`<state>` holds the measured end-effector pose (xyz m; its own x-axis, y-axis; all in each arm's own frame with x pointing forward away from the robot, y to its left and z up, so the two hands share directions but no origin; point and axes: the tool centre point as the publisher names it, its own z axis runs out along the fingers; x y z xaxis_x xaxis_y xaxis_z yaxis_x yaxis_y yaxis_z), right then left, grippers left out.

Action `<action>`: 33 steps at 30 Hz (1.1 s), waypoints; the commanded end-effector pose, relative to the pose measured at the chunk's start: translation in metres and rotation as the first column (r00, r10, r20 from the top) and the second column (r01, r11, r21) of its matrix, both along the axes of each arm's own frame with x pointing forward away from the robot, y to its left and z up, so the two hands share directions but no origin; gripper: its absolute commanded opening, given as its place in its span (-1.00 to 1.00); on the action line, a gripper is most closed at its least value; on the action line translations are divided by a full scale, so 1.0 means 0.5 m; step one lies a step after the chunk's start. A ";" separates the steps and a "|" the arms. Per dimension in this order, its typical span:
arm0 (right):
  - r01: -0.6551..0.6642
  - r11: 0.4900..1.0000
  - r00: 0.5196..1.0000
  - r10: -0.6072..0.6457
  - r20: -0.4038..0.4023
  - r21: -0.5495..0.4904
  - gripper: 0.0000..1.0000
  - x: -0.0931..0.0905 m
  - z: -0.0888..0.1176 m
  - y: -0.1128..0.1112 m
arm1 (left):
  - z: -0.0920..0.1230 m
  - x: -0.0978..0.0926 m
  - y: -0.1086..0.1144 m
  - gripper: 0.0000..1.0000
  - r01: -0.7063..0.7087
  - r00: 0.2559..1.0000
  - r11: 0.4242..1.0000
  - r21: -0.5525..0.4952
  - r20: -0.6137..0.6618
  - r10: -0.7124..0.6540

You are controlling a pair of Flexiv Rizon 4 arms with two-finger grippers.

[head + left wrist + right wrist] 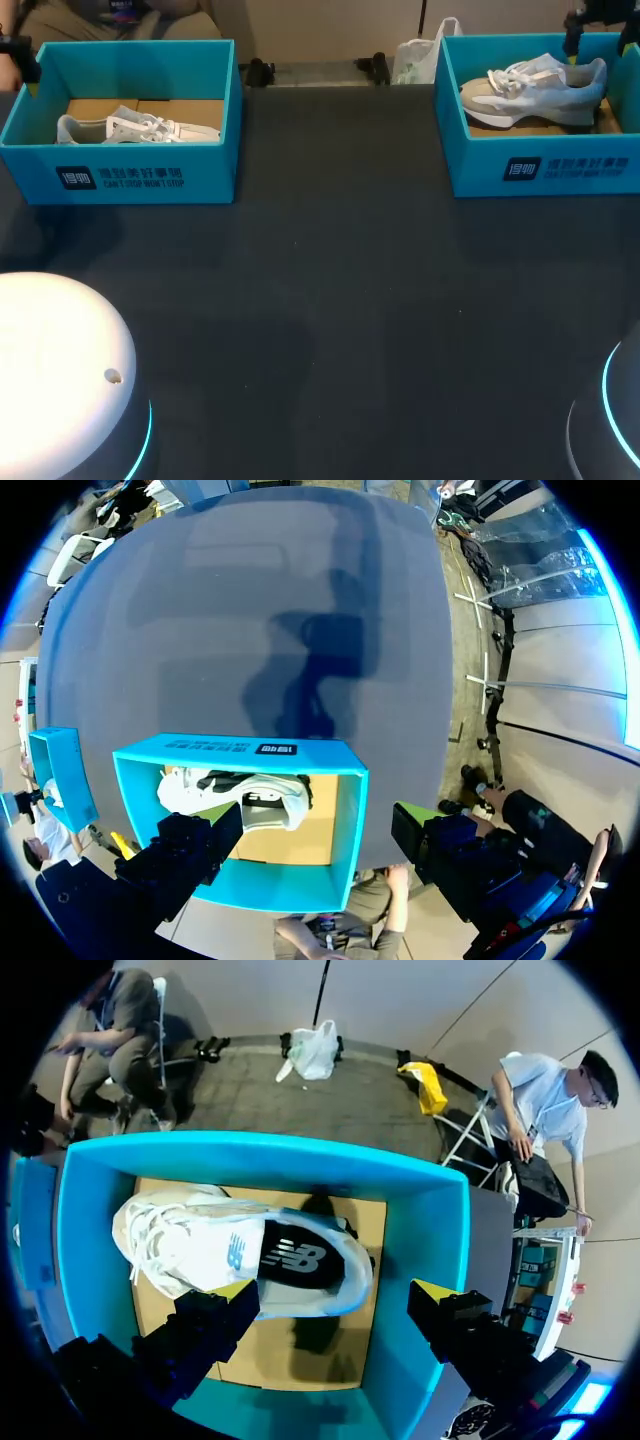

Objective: Take the shoe out of the shoebox, open the shoe tongue, remove and reinsert the insole, then place the shoe into the shoebox

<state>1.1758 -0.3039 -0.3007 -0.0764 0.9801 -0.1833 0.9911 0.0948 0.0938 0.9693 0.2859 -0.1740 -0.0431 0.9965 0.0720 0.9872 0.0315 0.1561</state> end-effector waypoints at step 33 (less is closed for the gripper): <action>0.089 0.996 0.990 -0.084 -0.114 0.032 0.65 0.017 -0.127 -0.048 | 0.000 -0.003 0.000 1.00 0.000 1.000 1.000 0.002 0.003 0.000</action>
